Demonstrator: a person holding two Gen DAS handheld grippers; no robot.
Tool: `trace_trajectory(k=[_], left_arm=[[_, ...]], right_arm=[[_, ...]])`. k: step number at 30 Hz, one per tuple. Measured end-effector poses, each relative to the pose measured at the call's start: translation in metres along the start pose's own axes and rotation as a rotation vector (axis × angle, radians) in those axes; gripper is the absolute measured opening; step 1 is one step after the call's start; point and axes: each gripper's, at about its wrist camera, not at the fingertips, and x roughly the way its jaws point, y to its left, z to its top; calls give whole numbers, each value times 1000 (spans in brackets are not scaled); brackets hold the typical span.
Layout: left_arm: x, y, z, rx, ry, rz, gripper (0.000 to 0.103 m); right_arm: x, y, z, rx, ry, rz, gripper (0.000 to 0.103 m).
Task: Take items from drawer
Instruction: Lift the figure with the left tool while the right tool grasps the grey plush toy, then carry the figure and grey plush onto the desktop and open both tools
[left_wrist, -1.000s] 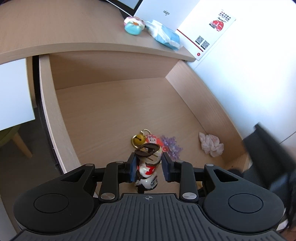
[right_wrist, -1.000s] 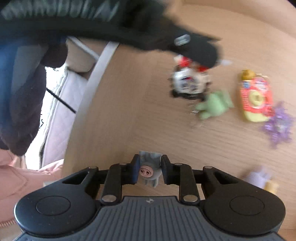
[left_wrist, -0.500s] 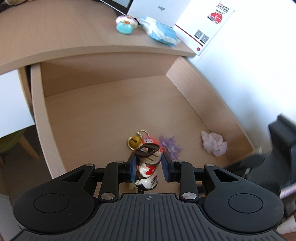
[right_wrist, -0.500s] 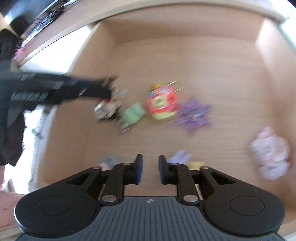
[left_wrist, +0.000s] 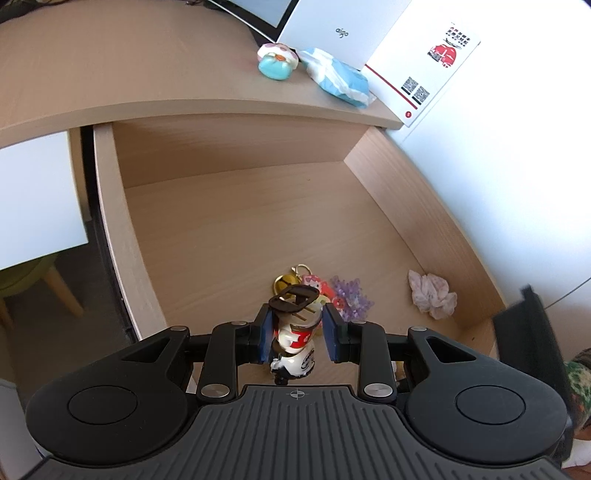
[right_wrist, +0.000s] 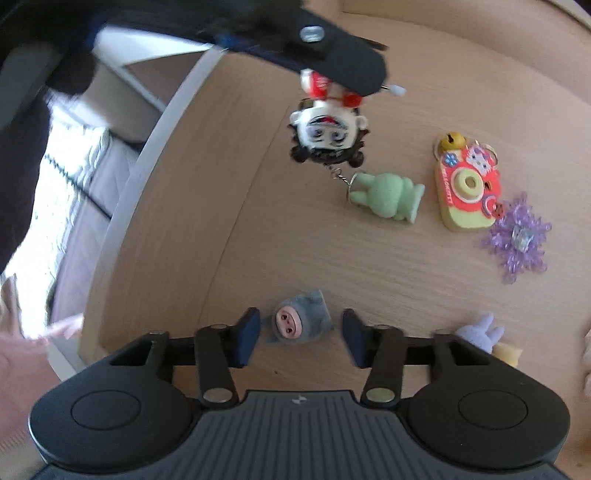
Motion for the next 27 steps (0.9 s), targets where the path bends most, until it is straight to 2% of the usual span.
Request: trace_trajectory(k=[4,7,10,14,16,17,22,27], left_arm=[[-2,-4,-6,15,7,-5,32],[-3,-12,-11,35,20,-6,32],[0,-25,-13,61,46,-16,32],[4,-47,-13,86,98,-83,32],[3,-58,-6,90,88,-113,32],[1,-61,0,93,71,-116,32],[-11,-77,61,94,-118,-97,32],[-14,-63,140,45,-376,-48,32]], right_arm=[[-16,-1,-10,-38,-64,-45,35],[-33,-16,-17,-11,-109,-48,35],[-51,-38,-26,32,-160,-93,35],[-79,-76,-35,132,-238,-128,35],[-97,-96,-37,183,-297,-146,35],[-94,-81,-26,209,-330,-161,35],[-129,-107,-27,256,-496,-273,35],[-130,-131,-13,300,-567,-235,35]])
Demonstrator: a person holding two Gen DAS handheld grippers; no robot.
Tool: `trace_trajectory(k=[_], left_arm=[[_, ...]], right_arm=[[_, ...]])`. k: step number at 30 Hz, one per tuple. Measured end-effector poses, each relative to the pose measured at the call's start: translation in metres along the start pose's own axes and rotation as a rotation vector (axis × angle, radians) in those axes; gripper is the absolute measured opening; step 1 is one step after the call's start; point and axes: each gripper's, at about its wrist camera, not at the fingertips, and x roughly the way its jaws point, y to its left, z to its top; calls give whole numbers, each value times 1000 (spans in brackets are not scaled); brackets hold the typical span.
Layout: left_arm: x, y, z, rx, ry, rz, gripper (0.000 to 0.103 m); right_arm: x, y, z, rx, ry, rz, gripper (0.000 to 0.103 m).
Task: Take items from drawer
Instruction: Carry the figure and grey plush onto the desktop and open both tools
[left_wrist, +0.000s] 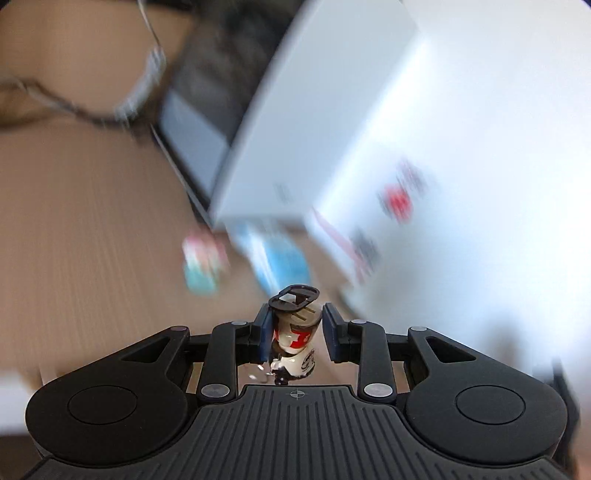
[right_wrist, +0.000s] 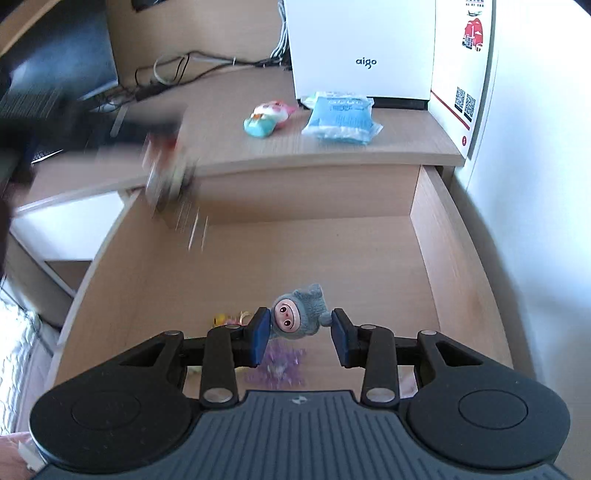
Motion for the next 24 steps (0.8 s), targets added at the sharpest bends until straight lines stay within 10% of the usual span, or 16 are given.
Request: trace_trajectory(k=[3,12,20,24], left_arm=[[21,30,25,-66,-87,12,32],[96,86,14,-78,-11,128,33],[90,108,5,-85,-43,134,38],[85,117,3,-113,-38,257,38]], right_arm=[[16,-2,3,18,5,23,35],[51,-22,-4,72,46,1,35],[57,-19,4,50,39,-43,35],[56,-15,12,27,21,-79,35]])
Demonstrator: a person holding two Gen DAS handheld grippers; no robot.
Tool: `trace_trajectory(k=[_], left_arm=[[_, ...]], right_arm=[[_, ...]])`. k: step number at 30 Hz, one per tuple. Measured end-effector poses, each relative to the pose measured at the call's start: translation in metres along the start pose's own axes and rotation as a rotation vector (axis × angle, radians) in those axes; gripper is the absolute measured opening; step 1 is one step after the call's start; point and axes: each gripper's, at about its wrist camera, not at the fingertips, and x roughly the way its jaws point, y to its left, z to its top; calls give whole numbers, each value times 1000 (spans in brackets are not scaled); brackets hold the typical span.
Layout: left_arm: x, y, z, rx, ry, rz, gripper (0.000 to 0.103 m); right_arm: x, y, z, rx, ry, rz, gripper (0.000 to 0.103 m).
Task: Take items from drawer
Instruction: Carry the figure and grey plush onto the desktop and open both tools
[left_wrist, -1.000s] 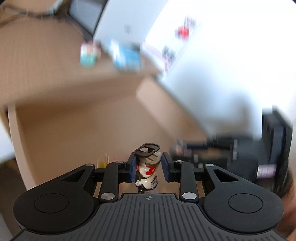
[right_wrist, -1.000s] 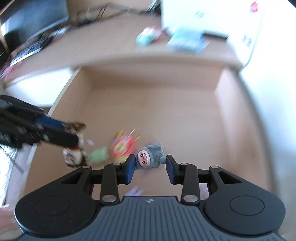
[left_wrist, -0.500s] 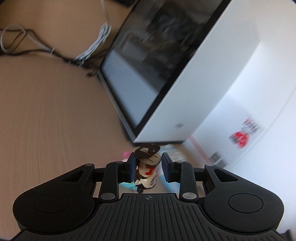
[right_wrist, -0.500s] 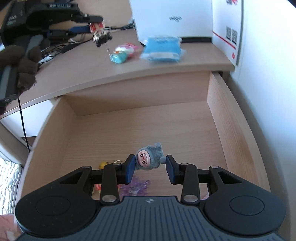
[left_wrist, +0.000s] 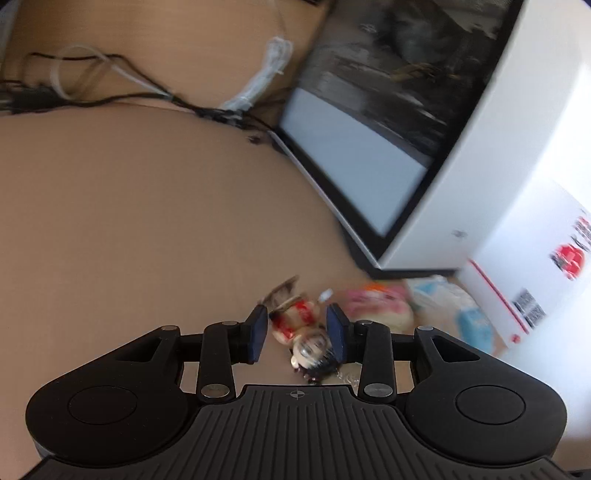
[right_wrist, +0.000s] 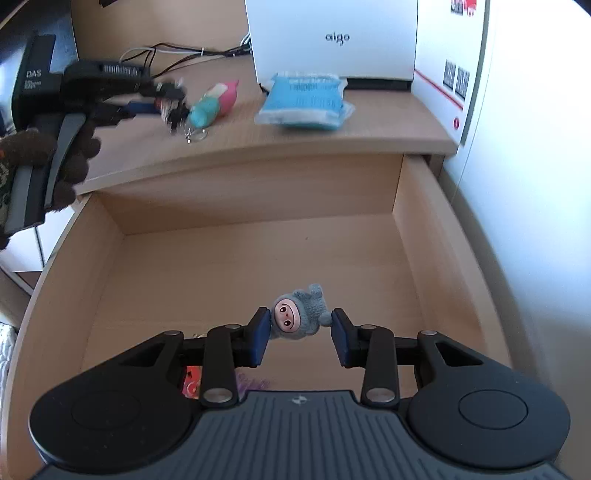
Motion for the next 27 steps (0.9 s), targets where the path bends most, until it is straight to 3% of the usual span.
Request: trace_trajectory(k=[6,11,14,17,20,23,25,27], left_arm=[[-23,24,0,-115,-73,-103,38],[-55,14,-22,-23,-56,-190,38],[-64,-16,-54,119,38,-245,38],[-59,-45,-85,241,191,-285,38],[-59,-64,-114,332,303,-298,38],[-62,-70,-138,390,379,-313,38],[-64,-75,-150,428,420,-316,38],[-68,-78,-159,458,443,-318,38]], right_arm=[[-7,-4,20,19,-41,-33,35],[-13,-11,64,33,-134,-94,35],[-10,-12,101,30,-202,-135,35],[0,-20,138,72,-262,-145,38],[11,-29,163,85,-272,-205,62],[3,-41,160,140,-266,-188,68],[-7,-49,146,173,-246,-154,81],[-16,-53,125,183,-212,-148,84]])
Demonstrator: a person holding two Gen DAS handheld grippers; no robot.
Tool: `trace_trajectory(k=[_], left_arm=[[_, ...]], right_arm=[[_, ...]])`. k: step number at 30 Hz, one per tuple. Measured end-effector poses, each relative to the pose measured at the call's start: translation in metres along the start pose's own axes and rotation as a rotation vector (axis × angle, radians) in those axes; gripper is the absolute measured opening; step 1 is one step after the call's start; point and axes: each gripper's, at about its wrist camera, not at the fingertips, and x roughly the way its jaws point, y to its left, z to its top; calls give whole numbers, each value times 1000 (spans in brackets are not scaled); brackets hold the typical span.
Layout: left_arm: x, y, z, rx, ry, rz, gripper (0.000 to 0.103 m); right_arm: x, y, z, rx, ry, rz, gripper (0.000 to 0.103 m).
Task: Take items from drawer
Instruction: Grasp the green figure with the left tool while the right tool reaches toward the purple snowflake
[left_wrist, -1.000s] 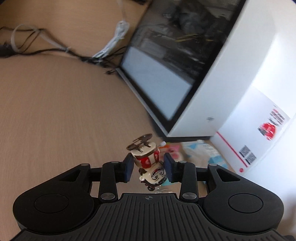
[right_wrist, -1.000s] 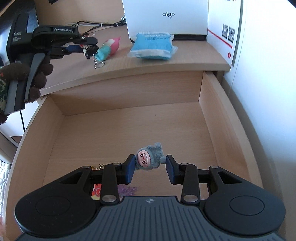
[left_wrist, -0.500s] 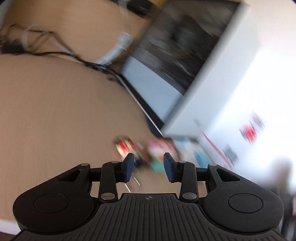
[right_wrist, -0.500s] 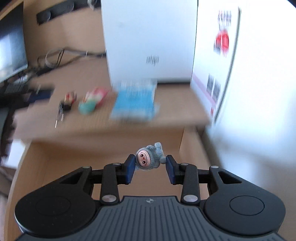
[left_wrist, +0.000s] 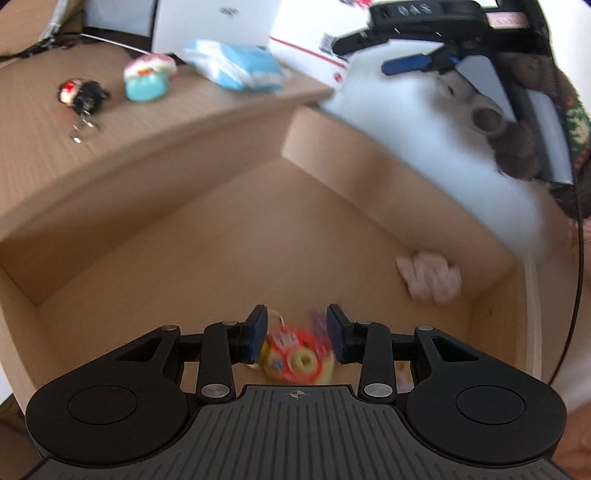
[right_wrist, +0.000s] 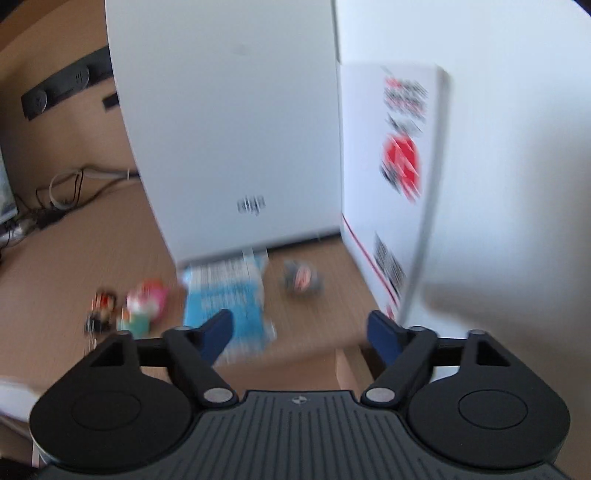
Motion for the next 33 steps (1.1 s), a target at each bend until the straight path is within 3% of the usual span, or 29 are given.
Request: trace_trajectory(k=[4,9,14,23,27,29,33], left_arm=[[5,-4,-3,21,46,15,38],[7,-18,-16,84,130,37,38],[15,-32,-30,165,254,75,39],[35,-26,-31,136,319,166,39],[49,-19,-33,98,356,142,37],[46,-20,-33,96,343,123,32],[36,-16,-38,-9,296,64,32]], right_arm=[[-17,-5,-47,-27,108,22,90],[-30,0,-115,-51,234,109,95],[-30,-2,-157,-88,258,94,94],[-33,-10,-161,-16,264,171,99],[-38,-10,-165,-15,265,174,99],[-35,-10,-165,-13,266,174,99],[-28,-13,-165,3,286,172,99]])
